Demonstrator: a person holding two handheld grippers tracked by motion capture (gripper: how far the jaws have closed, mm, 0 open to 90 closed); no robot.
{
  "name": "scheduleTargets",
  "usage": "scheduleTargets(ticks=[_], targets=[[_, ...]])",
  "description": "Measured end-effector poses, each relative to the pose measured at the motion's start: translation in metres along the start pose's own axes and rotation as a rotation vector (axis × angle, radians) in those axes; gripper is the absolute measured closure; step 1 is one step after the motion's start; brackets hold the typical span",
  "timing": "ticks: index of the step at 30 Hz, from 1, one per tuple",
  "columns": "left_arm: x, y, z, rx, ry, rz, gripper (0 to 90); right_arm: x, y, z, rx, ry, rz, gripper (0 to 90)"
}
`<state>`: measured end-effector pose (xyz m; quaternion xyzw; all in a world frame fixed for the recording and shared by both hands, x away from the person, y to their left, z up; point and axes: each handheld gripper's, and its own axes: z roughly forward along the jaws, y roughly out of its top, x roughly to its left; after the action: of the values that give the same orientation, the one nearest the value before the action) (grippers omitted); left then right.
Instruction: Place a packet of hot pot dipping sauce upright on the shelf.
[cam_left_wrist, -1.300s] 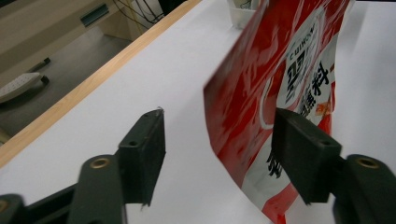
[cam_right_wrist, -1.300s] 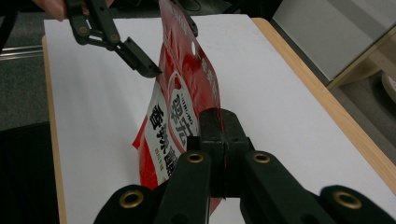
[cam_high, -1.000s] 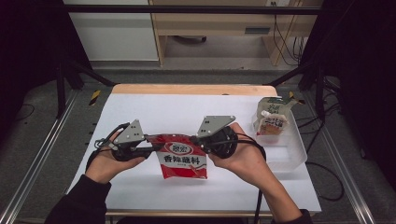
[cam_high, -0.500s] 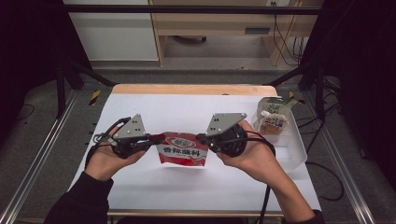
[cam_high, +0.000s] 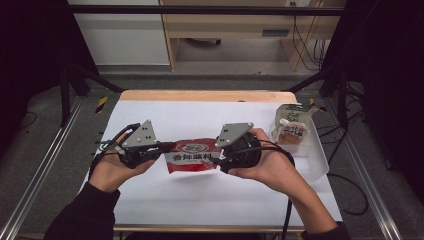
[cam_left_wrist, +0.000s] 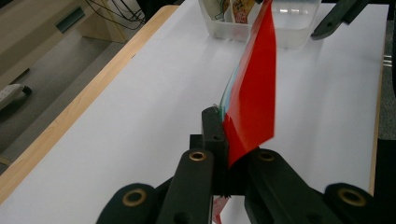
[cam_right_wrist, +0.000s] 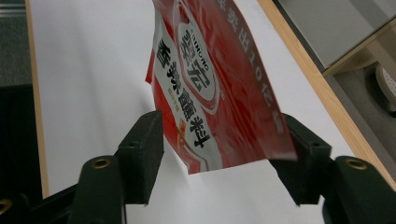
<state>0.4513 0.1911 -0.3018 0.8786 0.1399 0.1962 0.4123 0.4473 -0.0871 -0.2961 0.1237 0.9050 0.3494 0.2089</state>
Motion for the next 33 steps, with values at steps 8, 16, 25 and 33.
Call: scheduleTargets(ticks=[8, 16, 25, 33], targets=[[-0.003, 0.001, 0.0, -0.009, -0.009, 0.008, 90.0, -0.006, 0.006, 0.012, 0.054, 0.02, -0.011, 56.4], [-0.003, 0.001, 0.0, -0.008, -0.009, 0.007, 90.0, -0.005, 0.013, 0.016, 0.081, 0.04, -0.002, 83.0], [-0.001, -0.005, -0.001, -0.038, -0.015, -0.026, 89.3, -0.006, 0.024, 0.013, 0.107, 0.054, -0.027, 89.6], [-0.004, -0.016, 0.003, -0.093, 0.058, -0.067, 42.5, -0.014, 0.029, 0.002, 0.152, 0.021, -0.04, 89.7]])
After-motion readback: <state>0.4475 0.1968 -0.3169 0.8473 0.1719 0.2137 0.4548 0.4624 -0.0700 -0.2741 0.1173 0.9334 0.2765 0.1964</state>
